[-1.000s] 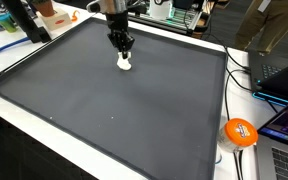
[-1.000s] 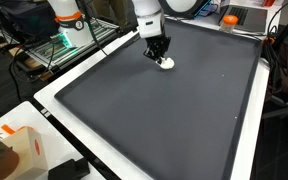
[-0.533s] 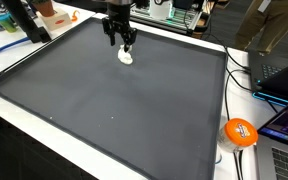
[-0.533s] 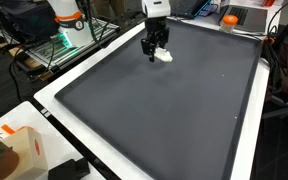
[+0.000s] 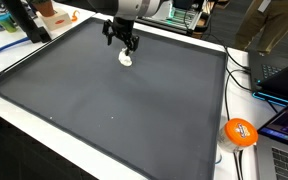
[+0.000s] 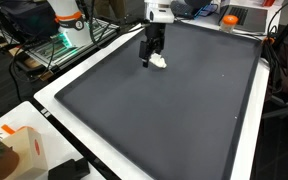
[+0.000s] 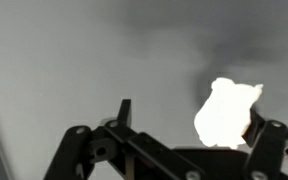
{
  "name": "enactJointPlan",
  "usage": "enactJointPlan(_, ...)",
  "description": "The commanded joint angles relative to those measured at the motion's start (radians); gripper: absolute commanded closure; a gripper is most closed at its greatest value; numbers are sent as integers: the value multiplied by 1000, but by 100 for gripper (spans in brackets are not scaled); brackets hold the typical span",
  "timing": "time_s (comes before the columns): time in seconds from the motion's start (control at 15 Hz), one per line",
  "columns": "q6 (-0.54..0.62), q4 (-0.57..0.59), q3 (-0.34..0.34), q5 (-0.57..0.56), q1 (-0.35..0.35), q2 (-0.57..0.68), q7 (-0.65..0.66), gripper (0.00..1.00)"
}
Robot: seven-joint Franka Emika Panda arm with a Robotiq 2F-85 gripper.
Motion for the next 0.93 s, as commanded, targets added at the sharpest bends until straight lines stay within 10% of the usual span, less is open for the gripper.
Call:
enactJointPlan(0.0,6,56,17,119,-5,48,-96,0)
enactJointPlan(0.27,-5,87,58,268,-67,27,-178,0)
enactJointPlan(0.87,112,-92,613,196,-525,-235,-100,0)
